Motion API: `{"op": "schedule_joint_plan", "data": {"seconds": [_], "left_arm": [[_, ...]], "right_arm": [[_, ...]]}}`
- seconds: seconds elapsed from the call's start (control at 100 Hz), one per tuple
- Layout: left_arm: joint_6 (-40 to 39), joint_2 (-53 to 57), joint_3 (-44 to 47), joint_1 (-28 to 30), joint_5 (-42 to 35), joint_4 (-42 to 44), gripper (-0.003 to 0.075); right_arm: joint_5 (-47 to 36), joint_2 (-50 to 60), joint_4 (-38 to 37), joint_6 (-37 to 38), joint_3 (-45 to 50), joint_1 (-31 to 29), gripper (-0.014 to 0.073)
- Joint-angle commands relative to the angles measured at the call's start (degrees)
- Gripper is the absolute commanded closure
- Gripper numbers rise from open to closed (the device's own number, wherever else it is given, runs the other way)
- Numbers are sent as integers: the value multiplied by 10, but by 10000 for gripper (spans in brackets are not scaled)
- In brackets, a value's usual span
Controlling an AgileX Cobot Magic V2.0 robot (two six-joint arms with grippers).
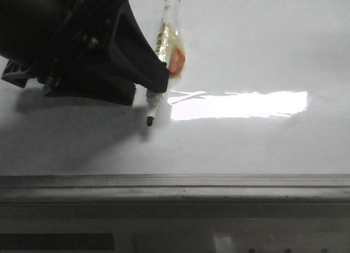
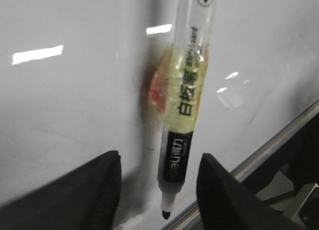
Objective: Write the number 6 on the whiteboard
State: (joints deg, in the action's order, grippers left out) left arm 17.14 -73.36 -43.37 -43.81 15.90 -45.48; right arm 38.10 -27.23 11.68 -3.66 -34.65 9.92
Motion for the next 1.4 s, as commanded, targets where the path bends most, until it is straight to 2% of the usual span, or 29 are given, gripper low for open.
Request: {"op": "schedule_joint_plan", "data": {"seconds": [0.0,0.14,0.24,0.3,0.37,0.4,0.41,0.49,0.59,0.73,0.82,1.04,1.39], "left_arm": [[-6,-8,-15,-2,-22,-8,500],[-6,-19,-15,-2,-22,-10,744],[-3,-10,-15,-2,-17,-10,741],[23,1,-15,-2,-4,-10,741],[87,21,-15,-3,23,-10,741],[116,34,-15,-6,36,-10,741],[138,39,-15,-8,41,-10,741],[219,67,-15,-19,57,-23,740],[351,99,-15,-33,66,-73,740],[560,117,-15,-38,130,-220,740],[626,116,-15,-38,172,-283,740],[687,105,-15,-38,265,-303,740],[693,103,-15,-38,289,-309,740]], "right_arm": [[-36,-8,-1,-6,-19,0,190],[-36,-8,-1,-6,-19,0,190],[-32,-8,2,-10,-19,0,190],[-22,-8,22,-38,-19,1,190],[-4,-8,92,-134,-19,6,190],[5,-8,142,-187,-19,11,190],[10,-8,164,-229,-19,13,190],[27,-9,287,-371,-19,27,190],[29,-13,430,-515,-19,41,189],[49,-35,591,-653,-19,43,187],[93,-60,655,-715,-20,43,187],[135,-103,709,-806,-20,77,186],[126,-161,719,-830,-36,160,187]]}}
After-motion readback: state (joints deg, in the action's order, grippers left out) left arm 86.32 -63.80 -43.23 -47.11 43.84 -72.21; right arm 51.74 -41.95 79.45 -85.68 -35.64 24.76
